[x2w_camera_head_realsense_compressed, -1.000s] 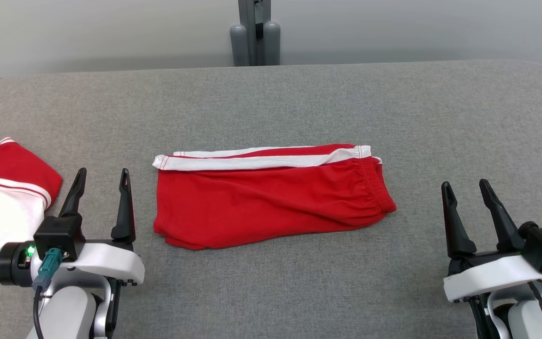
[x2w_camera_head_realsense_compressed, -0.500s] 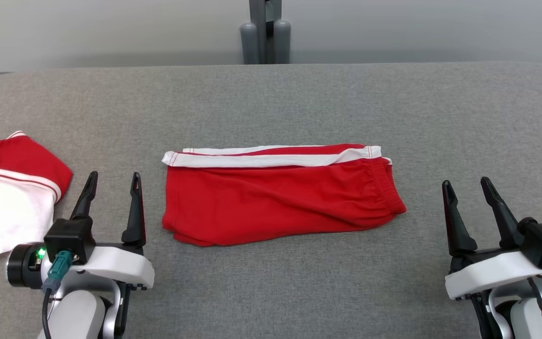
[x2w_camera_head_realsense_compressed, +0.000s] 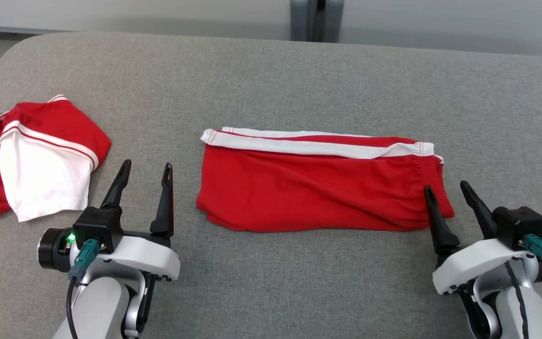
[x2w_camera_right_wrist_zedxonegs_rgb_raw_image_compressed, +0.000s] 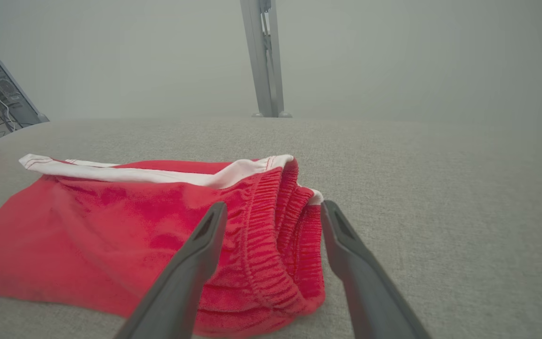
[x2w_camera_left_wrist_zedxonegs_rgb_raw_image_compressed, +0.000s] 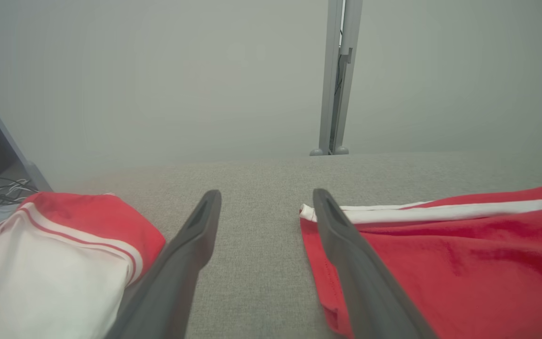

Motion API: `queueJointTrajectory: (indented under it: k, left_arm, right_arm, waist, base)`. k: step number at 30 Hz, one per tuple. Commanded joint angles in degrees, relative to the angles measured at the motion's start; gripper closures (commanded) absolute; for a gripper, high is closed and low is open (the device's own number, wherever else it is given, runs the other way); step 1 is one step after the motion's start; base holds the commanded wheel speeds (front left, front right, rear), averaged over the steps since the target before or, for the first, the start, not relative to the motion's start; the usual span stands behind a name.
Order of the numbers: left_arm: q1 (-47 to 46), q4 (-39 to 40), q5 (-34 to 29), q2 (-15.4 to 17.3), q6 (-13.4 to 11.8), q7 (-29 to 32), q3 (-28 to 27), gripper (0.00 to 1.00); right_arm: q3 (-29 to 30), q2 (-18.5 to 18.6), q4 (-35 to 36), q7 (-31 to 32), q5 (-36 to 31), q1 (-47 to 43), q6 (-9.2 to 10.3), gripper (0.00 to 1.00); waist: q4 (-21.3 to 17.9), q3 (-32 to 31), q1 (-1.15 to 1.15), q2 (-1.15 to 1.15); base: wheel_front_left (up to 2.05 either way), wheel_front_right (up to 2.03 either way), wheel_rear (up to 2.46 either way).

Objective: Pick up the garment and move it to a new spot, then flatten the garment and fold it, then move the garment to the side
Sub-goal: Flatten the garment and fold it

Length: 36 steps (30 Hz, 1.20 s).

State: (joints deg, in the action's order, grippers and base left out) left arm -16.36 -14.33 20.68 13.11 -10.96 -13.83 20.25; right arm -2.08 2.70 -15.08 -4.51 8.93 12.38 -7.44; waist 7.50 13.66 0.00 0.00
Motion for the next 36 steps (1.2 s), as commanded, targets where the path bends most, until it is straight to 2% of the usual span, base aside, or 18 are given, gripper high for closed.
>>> queueJointTrajectory:
  k: [1, 7, 14, 16, 17, 21, 25, 33, 36]
  left_arm:
    - [-1.1, -0.2, 0.0, -0.1, 0.3, -0.4, -0.1, 0.00]
    - [-2.1, -1.0, -0.1, -0.2, 0.8, -0.9, -0.2, 0.00]
    - [-3.2, -1.8, -0.3, -0.4, 1.3, -1.0, 0.0, 0.00]
    - [-3.3, -2.0, -0.4, -0.5, 1.5, -1.0, 0.1, 0.00]
    - [-3.4, -2.1, -0.4, -0.5, 1.5, -1.1, 0.1, 0.00]
    - [-3.8, -2.2, -0.5, -0.6, 1.3, -1.2, -0.1, 0.00]
    - [-3.3, -2.2, -0.5, -0.3, 1.1, -1.2, -0.4, 0.00]
    - [-3.1, -2.2, -0.4, -0.1, 1.2, -1.2, -0.4, 0.00]
    - [-2.7, -2.0, -0.2, 0.2, 1.0, -1.2, -0.6, 0.00]
  right_arm:
    - [0.8, 0.4, -0.8, 0.0, -0.3, 0.4, -0.10, 0.00]
    - [2.6, 0.4, -6.8, -0.3, 0.9, 1.8, -0.09, 0.00]
    - [1.0, 0.4, -14.4, -0.7, 3.8, 5.0, -0.07, 0.00]
    - [-0.2, 0.3, -15.9, -0.8, 4.8, 5.7, -0.07, 0.62]
    - [-0.9, 0.3, -16.4, -0.8, 5.8, 6.0, -0.08, 1.00]
    - [-1.1, 0.6, -17.3, -2.1, 7.8, 6.7, -0.04, 1.00]
    - [1.5, 0.9, -16.3, -3.8, 8.6, 6.3, 0.01, 1.00]
    - [8.0, 3.6, -15.7, -3.3, 9.3, 3.8, -0.01, 1.00]
    - [7.3, 3.0, -13.4, -2.5, 9.9, 4.1, -0.05, 1.00]
  waist:
    - [0.5, 0.6, 0.00, 0.00]
    - [0.6, 1.9, 0.00, 0.00]
    - [0.6, 2.7, 0.00, 0.00]
    - [0.6, 2.9, 0.00, 0.00]
    - [0.6, 2.9, 0.00, 0.00]
    - [0.3, 3.0, 0.00, 0.00]
    - [-0.5, 2.7, 0.00, 0.00]
    - [-2.1, 2.0, 0.00, 0.00]
    - [-3.1, 1.7, 0.00, 0.00]
  base:
    - [0.00, 0.00, 0.00]
    - [0.00, 0.00, 0.00]
    - [0.00, 0.00, 0.00]
    - [0.00, 0.00, 0.00]
    - [0.00, 0.00, 0.00]
    - [0.00, 0.00, 0.00]
    - [0.00, 0.00, 0.00]
    - [0.00, 0.00, 0.00]
    - [0.00, 0.00, 0.00]
